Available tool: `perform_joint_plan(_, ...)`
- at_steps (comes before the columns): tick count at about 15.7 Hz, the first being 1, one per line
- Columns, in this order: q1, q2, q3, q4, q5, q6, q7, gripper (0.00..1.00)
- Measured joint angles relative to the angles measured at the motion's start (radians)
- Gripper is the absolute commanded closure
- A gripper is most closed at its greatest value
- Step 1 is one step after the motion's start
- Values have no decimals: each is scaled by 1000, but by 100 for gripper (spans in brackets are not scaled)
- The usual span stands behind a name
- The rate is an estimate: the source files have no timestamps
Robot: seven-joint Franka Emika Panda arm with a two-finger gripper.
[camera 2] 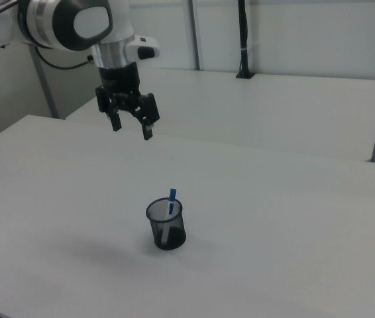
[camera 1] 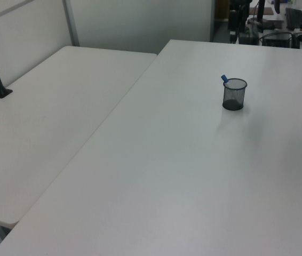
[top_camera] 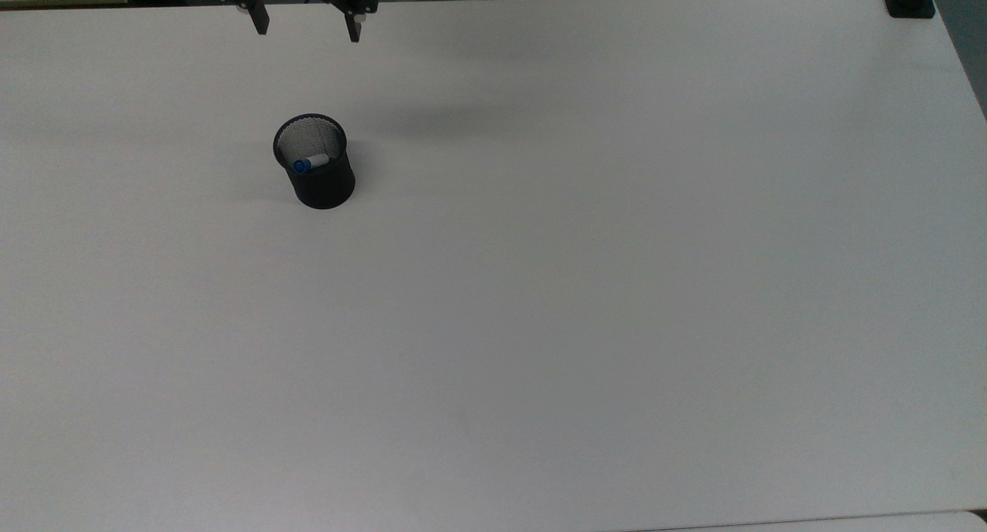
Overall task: Insert the marker
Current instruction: 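Open the gripper and raise it away from the cup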
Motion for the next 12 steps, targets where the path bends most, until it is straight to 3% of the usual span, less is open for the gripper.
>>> perform_joint_plan(12, -34, -6, -19, 10, 0, 14, 21, 0)
